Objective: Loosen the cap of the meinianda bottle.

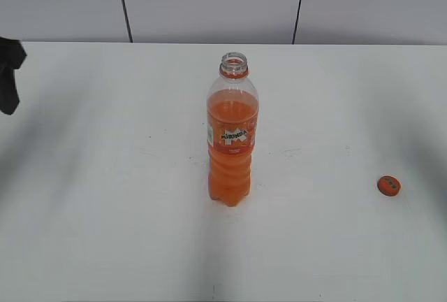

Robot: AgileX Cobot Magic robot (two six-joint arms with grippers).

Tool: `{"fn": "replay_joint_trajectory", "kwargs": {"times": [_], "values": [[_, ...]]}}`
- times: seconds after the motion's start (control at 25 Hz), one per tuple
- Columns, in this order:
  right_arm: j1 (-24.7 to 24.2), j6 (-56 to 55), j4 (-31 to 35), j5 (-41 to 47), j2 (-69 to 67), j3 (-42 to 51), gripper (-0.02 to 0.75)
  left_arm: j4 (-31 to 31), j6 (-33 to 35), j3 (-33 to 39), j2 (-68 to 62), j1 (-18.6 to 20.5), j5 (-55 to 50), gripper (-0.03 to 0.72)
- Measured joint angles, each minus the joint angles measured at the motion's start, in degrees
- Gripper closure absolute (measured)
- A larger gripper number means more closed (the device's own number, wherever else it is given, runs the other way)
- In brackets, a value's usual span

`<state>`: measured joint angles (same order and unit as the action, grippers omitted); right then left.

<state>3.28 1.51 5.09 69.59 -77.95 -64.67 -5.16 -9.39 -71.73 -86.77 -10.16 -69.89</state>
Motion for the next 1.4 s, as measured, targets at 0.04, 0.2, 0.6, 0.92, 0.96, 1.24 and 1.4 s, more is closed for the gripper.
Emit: {"fn": "replay_joint_trajectory", "kwargs": {"times": [0.04,0.2,0.6,0.92,0.96,1.24,1.4], "values": [[0.0,0.0,0.0,0.0,1.5,0.9,0.220,-0.5,0.0,1.6,2.2,0.0,0.0,0.167],[0.0,0.0,0.0,0.0,9.0,5.3,0.220,-1.9,0.0,7.6,12.0,0.0,-0.1,0.168],[0.0,0.0,-0.6,0.1,33.6,20.6,0.220,1.0,0.0,22.4,41.4,0.0,0.2,0.168],[0.0,0.2,-1.0,0.2,54.0,32.5,0.220,2.4,0.0,34.0,65.5,0.0,1.5,0.177],[0.0,0.2,-1.0,0.3,56.5,32.8,0.220,2.4,0.0,35.1,68.7,0.0,1.1,0.179],[0.0,2.4,-1.2,-0.1,71.6,33.2,0.220,2.4,0.0,38.3,86.6,0.0,-0.6,0.179],[0.0,3.0,-1.1,0.1,78.2,33.3,0.220,2.6,1.8,38.3,86.8,0.0,-0.6,0.183]]}}
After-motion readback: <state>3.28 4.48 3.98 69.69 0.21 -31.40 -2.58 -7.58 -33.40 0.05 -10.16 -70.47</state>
